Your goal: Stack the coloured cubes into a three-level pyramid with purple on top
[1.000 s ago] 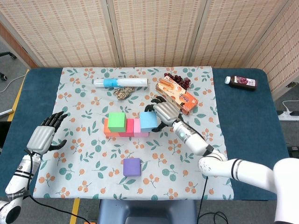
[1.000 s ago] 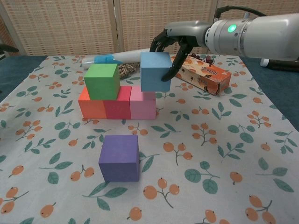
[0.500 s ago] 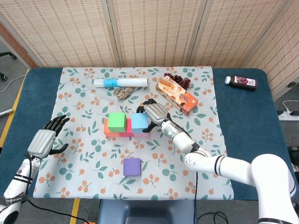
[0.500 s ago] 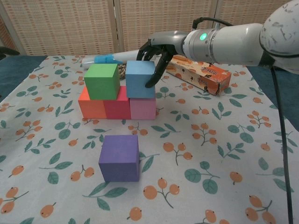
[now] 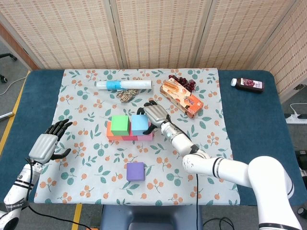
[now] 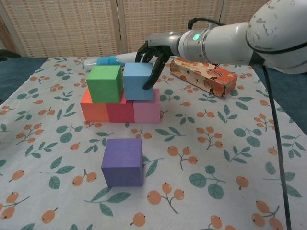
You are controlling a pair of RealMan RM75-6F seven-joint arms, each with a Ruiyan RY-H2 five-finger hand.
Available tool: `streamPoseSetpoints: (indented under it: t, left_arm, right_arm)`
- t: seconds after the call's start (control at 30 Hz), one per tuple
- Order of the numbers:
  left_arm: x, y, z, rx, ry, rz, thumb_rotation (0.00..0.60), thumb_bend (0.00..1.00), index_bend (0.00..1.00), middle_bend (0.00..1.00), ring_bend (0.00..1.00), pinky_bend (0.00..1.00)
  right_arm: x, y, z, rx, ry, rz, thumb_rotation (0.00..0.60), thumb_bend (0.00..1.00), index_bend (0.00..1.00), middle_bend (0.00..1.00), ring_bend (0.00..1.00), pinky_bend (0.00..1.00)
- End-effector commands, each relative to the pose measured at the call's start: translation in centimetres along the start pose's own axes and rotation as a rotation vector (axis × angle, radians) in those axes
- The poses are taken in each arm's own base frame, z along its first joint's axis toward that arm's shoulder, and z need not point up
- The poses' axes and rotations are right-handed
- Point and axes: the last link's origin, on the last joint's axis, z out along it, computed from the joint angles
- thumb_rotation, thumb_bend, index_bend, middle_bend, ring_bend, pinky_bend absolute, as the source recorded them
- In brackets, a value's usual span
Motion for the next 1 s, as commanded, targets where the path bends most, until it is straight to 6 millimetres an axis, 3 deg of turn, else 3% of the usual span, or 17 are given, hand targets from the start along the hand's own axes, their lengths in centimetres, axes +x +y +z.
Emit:
streamPoseSetpoints:
  t: [0.03,1.0]
  left_arm:
    - [0.00,0.01,0.00,-0.001,0.000,-0.003,0.600,0.31,0.04,0.01,0.00,0.13]
    - [-0.12,0.05,-0.12,-0.012,-0.008,-0.012,0.600,0.31,0.04,0.00,0.00,0.13]
  right_arm:
    - [-0.10,-0.22,0.16,0.001,-0.003,-0.003,0.600,0.05,0.43,0.39,0.11,0.00]
    - [-0.40,-1.02,0.54,-0.020,0.007,-0.035,0.600,0.05,0.41,0.39,0.11,0.00]
